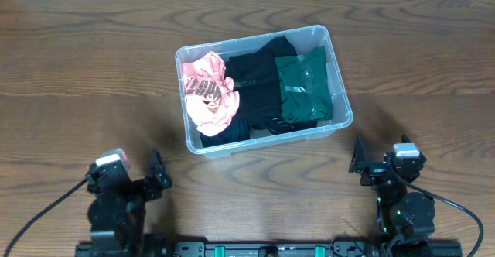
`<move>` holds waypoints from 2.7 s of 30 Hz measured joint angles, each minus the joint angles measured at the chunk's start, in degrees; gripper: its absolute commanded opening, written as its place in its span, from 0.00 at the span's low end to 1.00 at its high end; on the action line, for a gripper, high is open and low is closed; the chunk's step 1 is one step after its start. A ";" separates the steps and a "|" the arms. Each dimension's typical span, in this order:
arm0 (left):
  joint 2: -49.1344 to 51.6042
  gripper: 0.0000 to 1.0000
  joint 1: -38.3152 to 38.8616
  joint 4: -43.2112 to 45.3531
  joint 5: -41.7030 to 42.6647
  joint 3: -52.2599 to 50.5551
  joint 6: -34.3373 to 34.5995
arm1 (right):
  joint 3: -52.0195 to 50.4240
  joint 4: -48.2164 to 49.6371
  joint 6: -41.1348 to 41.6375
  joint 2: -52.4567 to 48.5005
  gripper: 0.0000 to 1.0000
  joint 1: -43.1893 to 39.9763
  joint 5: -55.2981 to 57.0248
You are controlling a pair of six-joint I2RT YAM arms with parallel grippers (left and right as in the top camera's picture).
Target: Pack container
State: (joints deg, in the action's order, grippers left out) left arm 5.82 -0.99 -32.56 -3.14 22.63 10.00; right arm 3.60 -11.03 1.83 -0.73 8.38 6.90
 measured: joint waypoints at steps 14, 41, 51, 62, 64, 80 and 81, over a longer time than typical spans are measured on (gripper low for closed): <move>-5.16 0.98 0.35 30.84 4.46 -21.42 -1.03 | -0.02 0.02 0.00 0.02 0.99 0.00 0.04; -5.20 0.98 1.88 30.82 4.48 -21.40 -1.05 | -2.16 6.14 0.00 -1.03 0.99 0.00 0.02; -5.20 0.98 1.88 30.82 4.48 -21.40 -1.05 | -3.04 7.43 0.00 -0.26 0.99 0.00 -0.52; -5.20 0.98 1.88 30.82 4.48 -21.40 -1.05 | -3.04 7.41 0.00 -0.28 0.99 0.00 -0.70; -5.20 0.98 1.88 30.82 4.48 -21.40 -1.05 | -3.04 7.41 0.00 -0.28 0.99 0.00 -0.70; -5.20 0.98 1.88 30.82 4.48 -21.40 -1.03 | -3.04 7.41 0.00 -0.28 0.99 0.00 -0.70; -5.20 0.98 1.88 30.82 4.48 -21.40 -1.05 | -3.04 7.41 0.00 -0.28 0.99 0.00 -0.70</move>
State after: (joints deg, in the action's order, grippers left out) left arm 0.62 0.89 -1.74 1.34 1.23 8.95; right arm 0.56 -3.62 1.83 -1.02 8.38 6.20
